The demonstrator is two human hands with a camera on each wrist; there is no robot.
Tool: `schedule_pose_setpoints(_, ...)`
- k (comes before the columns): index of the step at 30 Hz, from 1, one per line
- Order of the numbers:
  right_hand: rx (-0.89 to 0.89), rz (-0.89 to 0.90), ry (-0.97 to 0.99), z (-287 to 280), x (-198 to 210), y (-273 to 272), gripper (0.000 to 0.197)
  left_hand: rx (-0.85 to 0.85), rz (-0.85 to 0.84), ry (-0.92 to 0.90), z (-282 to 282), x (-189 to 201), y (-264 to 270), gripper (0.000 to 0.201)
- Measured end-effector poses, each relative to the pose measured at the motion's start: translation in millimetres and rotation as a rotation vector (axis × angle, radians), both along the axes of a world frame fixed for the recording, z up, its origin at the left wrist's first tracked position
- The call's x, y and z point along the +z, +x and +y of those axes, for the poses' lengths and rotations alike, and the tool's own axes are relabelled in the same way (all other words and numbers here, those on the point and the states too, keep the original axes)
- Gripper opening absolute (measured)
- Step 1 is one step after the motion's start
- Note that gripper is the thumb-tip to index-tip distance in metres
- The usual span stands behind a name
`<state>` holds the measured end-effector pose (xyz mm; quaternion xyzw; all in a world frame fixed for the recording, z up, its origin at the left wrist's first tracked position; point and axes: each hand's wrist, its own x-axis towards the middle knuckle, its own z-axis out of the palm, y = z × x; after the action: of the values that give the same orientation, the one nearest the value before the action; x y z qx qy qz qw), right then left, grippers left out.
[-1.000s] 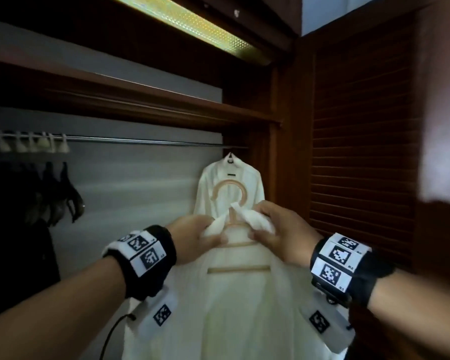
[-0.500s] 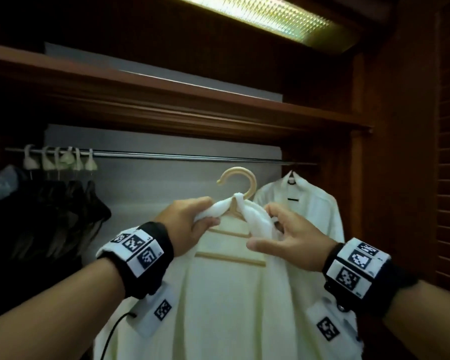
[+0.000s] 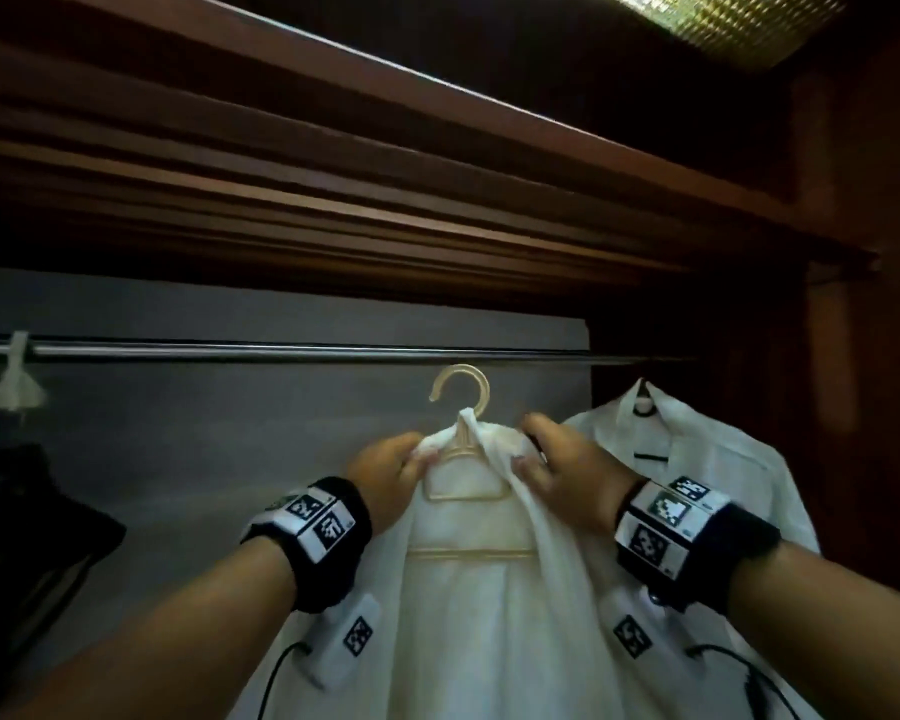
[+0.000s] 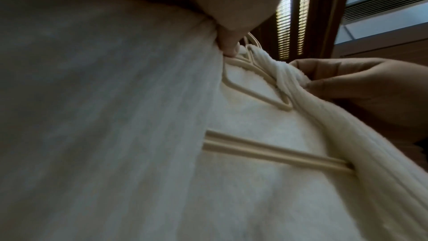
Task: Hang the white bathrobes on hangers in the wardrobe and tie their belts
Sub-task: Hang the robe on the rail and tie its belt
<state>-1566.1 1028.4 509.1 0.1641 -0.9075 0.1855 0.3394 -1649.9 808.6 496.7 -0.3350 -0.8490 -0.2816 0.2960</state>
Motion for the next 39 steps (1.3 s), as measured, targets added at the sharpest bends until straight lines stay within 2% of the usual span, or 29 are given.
schedule_pose_setpoints(3,-0.129,-0.054,0.01,6.4,17.0,-51.1,0.012,0.065,-0.077,-0.034,19.9,11.8,-56.5,0.037)
schedule_pose_setpoints(5,-0.185,-0.063,-0.008,13.3,31.6,-77.9,0.009,0.097,-0.126,0.005,34.0,24.5,-89.4,0.04)
schedule_pose_setpoints(8,-0.199,-0.016,-0.002,24.5,53.8,-104.1,0.009,0.12,-0.128,0.073,52.3,49.9,-119.6,0.045)
schedule_pose_setpoints(11,-0.194,-0.016,0.01,40.8,65.3,-123.7,0.028,0.104,-0.091,0.138,68.1,65.0,-136.7,0.04)
schedule_pose_setpoints(13,-0.16,-0.026,-0.01,52.5,64.8,-134.4,0.023,0.128,-0.069,0.143,78.0,62.6,-146.1,0.039)
schedule_pose_setpoints(16,-0.115,-0.02,-0.042,70.4,58.8,-142.5,0.007,0.145,-0.053,0.119,94.5,57.9,-152.4,0.042)
schedule_pose_setpoints(18,-0.074,0.046,-0.085,84.6,61.0,-143.9,0.006,0.127,-0.062,0.166,105.2,62.9,-156.0,0.047)
schedule_pose_setpoints(21,-0.038,0.109,-0.135,101.3,71.4,-142.6,0.008,0.197,-0.128,0.178,120.4,75.6,-165.3,0.053)
schedule_pose_setpoints(25,-0.134,-0.036,0.037,104.3,57.0,-148.5,0.023,0.117,-0.155,0.091,132.7,58.5,-171.2,0.04)
schedule_pose_setpoints(26,-0.145,-0.055,0.072,103.6,49.7,-150.9,0.021,0.122,-0.124,0.09,133.4,50.3,-169.5,0.04)
schedule_pose_setpoints(29,-0.127,0.011,0.085,110.0,34.9,-153.5,0.01,0.175,-0.044,0.183,137.3,34.3,-166.3,0.058)
schedule_pose_setpoints(30,-0.107,0.038,0.055,113.2,34.2,-155.5,0.008,0.183,-0.028,0.194,138.8,32.9,-165.3,0.056)
schedule_pose_setpoints(33,-0.047,0.078,-0.063,116.0,34.6,-160.5,0.02,0.178,-0.054,0.284,137.0,34.2,-163.7,0.025)
schedule_pose_setpoints(36,-0.106,0.136,-0.067,109.7,31.6,-163.3,0.041,0.11,-0.028,0.38,130.9,34.4,-159.8,0.025)
schedule_pose_setpoints(39,-0.145,0.103,-0.152,101.8,42.9,-170.4,0.035,0.059,-0.014,0.428,128.8,34.9,-150.2,0.025)
